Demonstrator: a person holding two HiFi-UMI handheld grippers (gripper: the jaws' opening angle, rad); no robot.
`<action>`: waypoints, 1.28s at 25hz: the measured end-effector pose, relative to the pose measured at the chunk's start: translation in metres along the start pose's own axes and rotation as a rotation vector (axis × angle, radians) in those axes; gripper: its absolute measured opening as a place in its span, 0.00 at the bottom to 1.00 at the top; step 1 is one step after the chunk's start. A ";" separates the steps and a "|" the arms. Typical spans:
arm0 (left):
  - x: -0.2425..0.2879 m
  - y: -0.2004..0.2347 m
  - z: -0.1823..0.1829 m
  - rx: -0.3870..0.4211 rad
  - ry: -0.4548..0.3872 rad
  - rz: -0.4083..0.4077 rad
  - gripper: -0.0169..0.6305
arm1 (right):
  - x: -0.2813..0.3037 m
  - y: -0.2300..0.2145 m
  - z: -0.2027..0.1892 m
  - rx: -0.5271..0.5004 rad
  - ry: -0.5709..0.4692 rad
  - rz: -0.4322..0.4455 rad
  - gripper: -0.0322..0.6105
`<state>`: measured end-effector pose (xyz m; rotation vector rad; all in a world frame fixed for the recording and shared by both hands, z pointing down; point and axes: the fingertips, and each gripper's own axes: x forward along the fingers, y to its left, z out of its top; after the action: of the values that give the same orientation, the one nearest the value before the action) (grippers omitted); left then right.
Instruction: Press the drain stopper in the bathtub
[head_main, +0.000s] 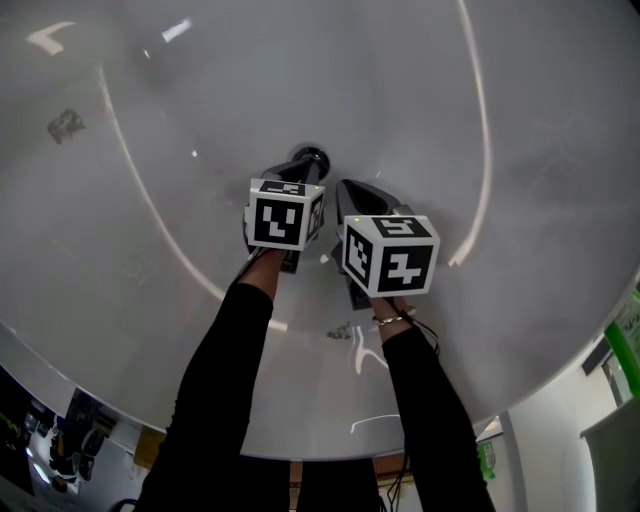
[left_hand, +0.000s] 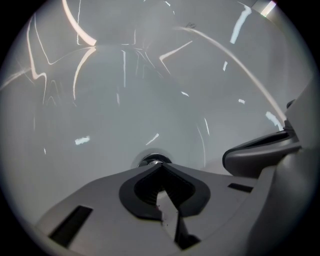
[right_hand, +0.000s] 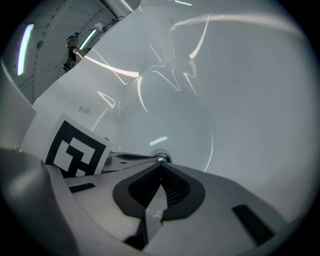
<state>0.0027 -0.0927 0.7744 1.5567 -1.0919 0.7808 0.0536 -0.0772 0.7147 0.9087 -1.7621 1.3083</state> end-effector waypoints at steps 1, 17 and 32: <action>0.002 0.001 -0.001 0.002 0.004 0.003 0.04 | 0.001 0.000 -0.001 -0.001 0.003 -0.001 0.05; 0.017 0.007 -0.009 0.026 0.068 0.041 0.04 | 0.003 -0.007 -0.005 0.000 0.015 -0.025 0.05; 0.020 0.008 -0.009 0.054 0.114 0.060 0.04 | 0.001 -0.009 -0.004 0.007 0.012 -0.042 0.05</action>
<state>0.0030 -0.0896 0.7979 1.5110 -1.0449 0.9355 0.0617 -0.0755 0.7201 0.9352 -1.7216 1.2905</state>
